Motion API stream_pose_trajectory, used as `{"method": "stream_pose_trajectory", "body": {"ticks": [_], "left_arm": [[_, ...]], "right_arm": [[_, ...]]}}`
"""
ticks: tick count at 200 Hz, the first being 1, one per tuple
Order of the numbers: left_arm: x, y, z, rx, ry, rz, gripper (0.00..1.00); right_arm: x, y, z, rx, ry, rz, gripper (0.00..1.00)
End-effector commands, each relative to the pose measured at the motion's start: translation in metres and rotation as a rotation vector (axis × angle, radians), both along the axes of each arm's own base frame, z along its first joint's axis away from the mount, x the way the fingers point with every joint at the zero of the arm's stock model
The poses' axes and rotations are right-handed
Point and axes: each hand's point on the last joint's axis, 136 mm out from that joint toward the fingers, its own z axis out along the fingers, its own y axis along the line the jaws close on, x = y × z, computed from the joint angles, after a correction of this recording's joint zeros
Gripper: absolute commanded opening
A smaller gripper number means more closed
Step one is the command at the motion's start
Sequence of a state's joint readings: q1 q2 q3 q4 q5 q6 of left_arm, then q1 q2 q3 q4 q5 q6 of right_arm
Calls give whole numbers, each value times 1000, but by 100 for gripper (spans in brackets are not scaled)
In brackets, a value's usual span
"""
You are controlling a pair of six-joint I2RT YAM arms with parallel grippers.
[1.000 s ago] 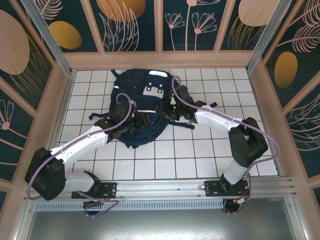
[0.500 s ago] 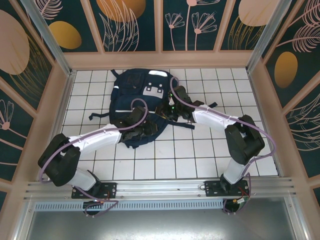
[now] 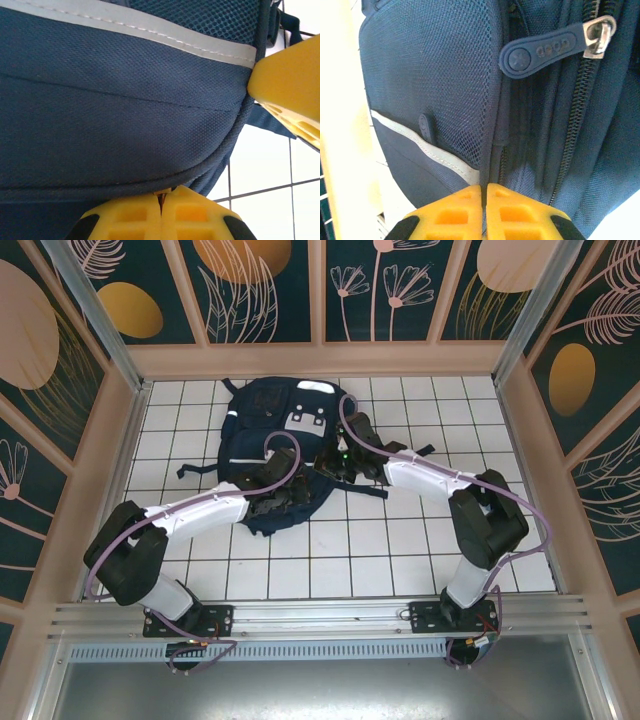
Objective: Pack the student bag
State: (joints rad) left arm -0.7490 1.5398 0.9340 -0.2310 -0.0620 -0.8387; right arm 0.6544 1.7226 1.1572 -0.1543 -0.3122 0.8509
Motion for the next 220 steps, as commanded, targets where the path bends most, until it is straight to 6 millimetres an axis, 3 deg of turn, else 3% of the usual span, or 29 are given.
{"method": "stream_pose_trajectory", "body": {"ticks": [1,54,104,118,140,157,172,206,220], "left_arm": [[2,35,3,153,-24,85,0],[-12,89,11,335,-46,166,0],[-10,134,18,321,-53,246,0],[-9,123,21,268,-69,197,0],[-10,95,25,166,-82,67,0],[-11,78,27,110,-92,-21,0],[-12,64,33,56,-120,-95,0],[-14,31,52,-88,-176,-216,0],[-13,27,51,-88,-176,-219,0]], "right_arm": [[23,-13,12,-79,-96,-120,4],[44,-39,17,-179,-174,-272,0],[48,-47,21,-206,-196,-307,0],[46,-33,26,-161,-197,-239,3],[27,8,39,-7,-171,-42,24],[7,28,41,95,-96,29,37],[-6,36,38,151,-23,32,47],[-15,36,35,224,78,-24,52],[-17,34,29,216,125,-52,52]]}}
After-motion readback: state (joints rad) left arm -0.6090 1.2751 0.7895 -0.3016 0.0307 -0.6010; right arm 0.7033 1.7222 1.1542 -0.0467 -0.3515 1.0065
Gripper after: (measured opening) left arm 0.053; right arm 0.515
